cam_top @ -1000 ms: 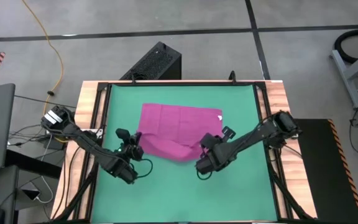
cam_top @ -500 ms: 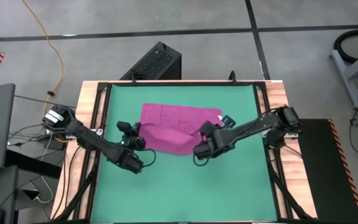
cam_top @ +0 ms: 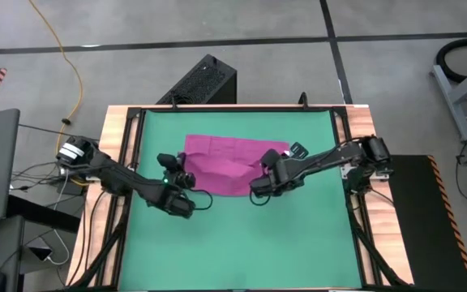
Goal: Roll towel
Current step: Fold the pink towel
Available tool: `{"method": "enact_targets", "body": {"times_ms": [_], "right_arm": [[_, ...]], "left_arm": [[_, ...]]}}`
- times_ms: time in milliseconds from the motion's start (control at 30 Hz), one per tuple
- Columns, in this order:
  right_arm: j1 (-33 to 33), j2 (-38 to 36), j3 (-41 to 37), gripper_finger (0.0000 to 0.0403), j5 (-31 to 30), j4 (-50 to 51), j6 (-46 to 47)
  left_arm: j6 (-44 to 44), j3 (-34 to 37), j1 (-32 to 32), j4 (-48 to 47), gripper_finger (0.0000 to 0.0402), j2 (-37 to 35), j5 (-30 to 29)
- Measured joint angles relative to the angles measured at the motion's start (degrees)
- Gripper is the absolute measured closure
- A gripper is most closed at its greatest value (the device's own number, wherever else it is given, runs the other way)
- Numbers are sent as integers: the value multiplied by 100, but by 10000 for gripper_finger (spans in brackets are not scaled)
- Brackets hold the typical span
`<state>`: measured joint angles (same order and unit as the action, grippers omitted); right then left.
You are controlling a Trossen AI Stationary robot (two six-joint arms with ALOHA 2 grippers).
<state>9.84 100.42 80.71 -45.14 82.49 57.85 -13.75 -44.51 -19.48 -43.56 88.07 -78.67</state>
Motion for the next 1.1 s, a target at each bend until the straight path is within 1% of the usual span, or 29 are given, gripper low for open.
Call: {"method": "enact_targets", "body": {"times_ms": [233, 333, 400, 467, 600, 700, 833, 900, 1033, 1100], "right_arm": [[-154, 0, 0, 394, -31, 3, -136], [-185, 0, -2, 394, -63, 3, -227], [-215, 0, -2, 394, -151, 9, -246], [-266, 0, -2, 394, -174, 22, -269], [-421, 0, -4, 394, -192, 39, -302], [-522, 0, -4, 394, -309, 40, -307], [-637, 0, -4, 394, -352, 41, -305], [-684, 0, -4, 394, -418, 42, -307], [-796, 0, -4, 394, -527, -30, -300], [-862, 0, -4, 394, -530, -70, -298]], "left_arm": [[1906, 2, 423, 1711, 401, 0, 1009], [2442, 2, 603, 2225, 401, 0, 1212], [2652, 2, 705, 2349, 401, 0, 1278], [2812, 2, 809, 2401, 401, -23, 1314], [2941, 2, 1134, 2471, 401, -128, 1716], [2960, 2, 1341, 2526, 401, -298, 1793], [3198, 2, 1524, 2651, 401, -692, 1842], [3302, 2, 1602, 2829, 401, -925, 2070], [3300, 2, 1838, 3069, 401, -1192, 2795], [3276, 5, 1971, 3117, 401, -1211, 2932]]}}
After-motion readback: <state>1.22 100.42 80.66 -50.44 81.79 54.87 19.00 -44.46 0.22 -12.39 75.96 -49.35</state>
